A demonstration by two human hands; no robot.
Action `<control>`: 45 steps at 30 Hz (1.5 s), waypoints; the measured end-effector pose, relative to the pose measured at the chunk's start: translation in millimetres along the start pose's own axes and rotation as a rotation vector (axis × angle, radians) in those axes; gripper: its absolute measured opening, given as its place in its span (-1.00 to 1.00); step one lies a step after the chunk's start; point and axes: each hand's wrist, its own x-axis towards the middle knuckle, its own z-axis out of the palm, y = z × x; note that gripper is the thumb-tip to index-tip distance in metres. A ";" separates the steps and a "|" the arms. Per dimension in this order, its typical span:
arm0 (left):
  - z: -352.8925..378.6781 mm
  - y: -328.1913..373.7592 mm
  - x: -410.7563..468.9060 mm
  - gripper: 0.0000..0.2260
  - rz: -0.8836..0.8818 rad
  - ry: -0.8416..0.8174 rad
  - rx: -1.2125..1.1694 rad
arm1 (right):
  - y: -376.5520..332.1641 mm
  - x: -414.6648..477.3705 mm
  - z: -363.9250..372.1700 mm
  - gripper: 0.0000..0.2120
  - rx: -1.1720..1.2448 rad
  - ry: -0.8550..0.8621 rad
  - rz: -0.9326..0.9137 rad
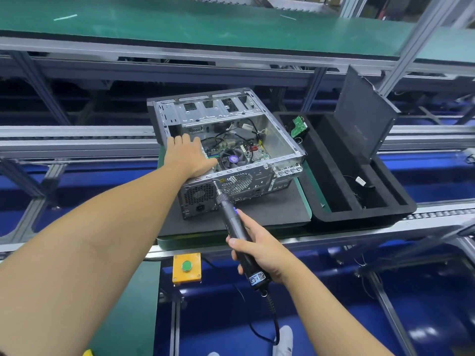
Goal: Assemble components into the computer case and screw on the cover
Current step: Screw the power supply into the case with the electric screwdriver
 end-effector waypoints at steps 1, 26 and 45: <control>0.2 1.7 3.6 -0.22 0.004 -0.020 -0.011 | 0.7 0.5 -0.6 -0.17 -0.013 0.000 -0.002; 6.2 -5.2 21.7 -0.39 0.116 -0.043 -0.003 | -5.3 -6.2 3.6 -0.18 0.129 -0.029 -0.013; 4.6 -4.7 15.4 -0.42 0.120 0.008 -0.055 | -2.7 -0.4 14.9 -0.22 -0.147 0.016 -0.112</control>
